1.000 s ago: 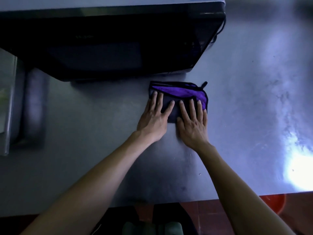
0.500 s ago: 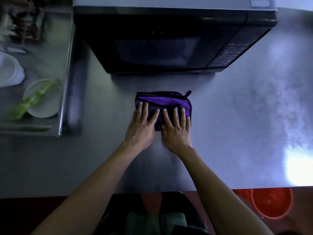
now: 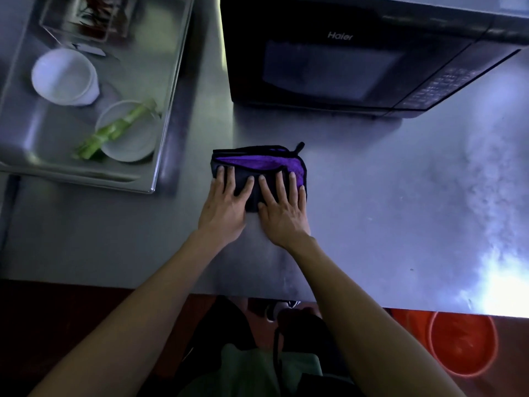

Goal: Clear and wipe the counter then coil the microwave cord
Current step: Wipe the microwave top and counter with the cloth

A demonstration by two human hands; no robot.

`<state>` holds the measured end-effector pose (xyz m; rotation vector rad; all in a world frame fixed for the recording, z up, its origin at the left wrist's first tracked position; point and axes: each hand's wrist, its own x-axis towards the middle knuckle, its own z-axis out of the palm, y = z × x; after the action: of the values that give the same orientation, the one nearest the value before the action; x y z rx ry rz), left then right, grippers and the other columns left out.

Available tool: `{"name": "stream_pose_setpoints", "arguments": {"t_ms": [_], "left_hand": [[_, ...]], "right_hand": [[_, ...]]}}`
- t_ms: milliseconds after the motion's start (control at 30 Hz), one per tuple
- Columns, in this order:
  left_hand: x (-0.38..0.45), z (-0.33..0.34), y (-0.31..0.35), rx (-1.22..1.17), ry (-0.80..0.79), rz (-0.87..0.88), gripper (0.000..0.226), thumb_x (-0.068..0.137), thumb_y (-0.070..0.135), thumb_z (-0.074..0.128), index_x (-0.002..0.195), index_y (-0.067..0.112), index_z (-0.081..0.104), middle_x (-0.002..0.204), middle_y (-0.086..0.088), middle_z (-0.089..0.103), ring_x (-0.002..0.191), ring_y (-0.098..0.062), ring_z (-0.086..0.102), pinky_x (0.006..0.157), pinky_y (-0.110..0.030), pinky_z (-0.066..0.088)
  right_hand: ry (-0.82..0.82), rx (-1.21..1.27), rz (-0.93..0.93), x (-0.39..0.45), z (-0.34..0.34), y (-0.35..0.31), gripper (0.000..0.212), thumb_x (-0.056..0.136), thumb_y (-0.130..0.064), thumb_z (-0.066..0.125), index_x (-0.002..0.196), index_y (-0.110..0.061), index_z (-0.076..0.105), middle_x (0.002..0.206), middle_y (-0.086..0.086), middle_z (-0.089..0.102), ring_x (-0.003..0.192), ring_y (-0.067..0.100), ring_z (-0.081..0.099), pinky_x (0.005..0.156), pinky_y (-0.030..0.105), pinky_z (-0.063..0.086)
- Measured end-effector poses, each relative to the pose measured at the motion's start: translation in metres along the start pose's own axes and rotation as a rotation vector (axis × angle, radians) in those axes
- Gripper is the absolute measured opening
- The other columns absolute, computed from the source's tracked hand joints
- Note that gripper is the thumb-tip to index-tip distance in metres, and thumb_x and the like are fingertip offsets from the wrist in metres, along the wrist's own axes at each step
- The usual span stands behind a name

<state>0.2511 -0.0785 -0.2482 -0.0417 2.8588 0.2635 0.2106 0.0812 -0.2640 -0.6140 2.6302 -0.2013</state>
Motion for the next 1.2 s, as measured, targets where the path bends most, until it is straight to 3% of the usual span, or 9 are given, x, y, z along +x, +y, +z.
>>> {"name": "stream_pose_setpoints", "arguments": {"t_ms": [200, 400, 533, 767, 1000, 1200], "left_hand": [[-0.025, 0.013, 0.033, 0.006, -0.020, -0.004, 0.076, 0.090, 0.021, 0.059, 0.156, 0.020, 0.024, 0.161, -0.026, 0.010, 0.148, -0.047, 0.003, 0.121, -0.055, 0.015], [-0.040, 0.034, 0.113, 0.011, -0.037, 0.031, 0.072, 0.090, 0.019, 0.056, 0.155, 0.020, 0.026, 0.159, -0.029, 0.014, 0.147, -0.050, 0.005, 0.120, -0.056, 0.017], [-0.046, 0.048, 0.181, 0.027, -0.087, 0.075, 0.073, 0.091, 0.020, 0.050, 0.157, 0.022, 0.020, 0.160, -0.028, 0.009, 0.148, -0.049, -0.001, 0.120, -0.055, 0.013], [-0.053, 0.062, 0.281, 0.093, -0.128, 0.229, 0.076, 0.091, 0.021, 0.050, 0.157, 0.022, 0.013, 0.161, -0.027, 0.006, 0.148, -0.048, -0.002, 0.120, -0.055, 0.013], [-0.082, 0.077, 0.299, 0.073, -0.149, 0.265, 0.077, 0.093, 0.019, 0.052, 0.158, 0.022, 0.010, 0.161, -0.027, 0.001, 0.149, -0.047, -0.006, 0.121, -0.054, 0.012], [-0.111, 0.086, 0.265, 0.051, -0.130, 0.169, 0.076, 0.093, 0.017, 0.051, 0.157, 0.025, 0.011, 0.162, -0.025, 0.001, 0.149, -0.044, -0.008, 0.122, -0.052, 0.013]], "right_hand": [[-0.014, 0.019, -0.036, -0.040, 0.008, 0.025, 0.061, 0.105, -0.046, 0.023, 0.159, -0.034, -0.005, 0.168, 0.006, -0.010, 0.151, 0.031, -0.021, 0.123, 0.052, -0.006], [0.019, 0.039, -0.005, -0.099, 0.017, 0.091, 0.061, 0.106, -0.046, 0.025, 0.158, -0.036, -0.005, 0.168, 0.004, -0.008, 0.152, 0.029, -0.019, 0.124, 0.049, -0.007], [0.053, 0.055, 0.063, -0.145, 0.025, 0.145, 0.063, 0.104, -0.046, 0.029, 0.159, -0.036, -0.001, 0.168, 0.004, -0.003, 0.154, 0.029, -0.014, 0.124, 0.049, -0.003], [0.066, 0.096, 0.231, -0.218, 0.036, 0.219, 0.062, 0.104, -0.046, 0.022, 0.158, -0.037, -0.009, 0.168, 0.005, -0.006, 0.152, 0.029, -0.020, 0.124, 0.050, -0.003], [0.070, 0.079, 0.248, -0.255, 0.047, 0.228, 0.062, 0.105, -0.045, 0.022, 0.158, -0.035, -0.010, 0.168, 0.008, -0.007, 0.151, 0.031, -0.024, 0.124, 0.052, -0.003], [0.075, 0.031, 0.149, -0.252, 0.062, 0.191, 0.066, 0.104, -0.040, 0.029, 0.159, -0.032, -0.007, 0.167, 0.013, -0.003, 0.150, 0.039, -0.024, 0.122, 0.058, -0.002]]}}
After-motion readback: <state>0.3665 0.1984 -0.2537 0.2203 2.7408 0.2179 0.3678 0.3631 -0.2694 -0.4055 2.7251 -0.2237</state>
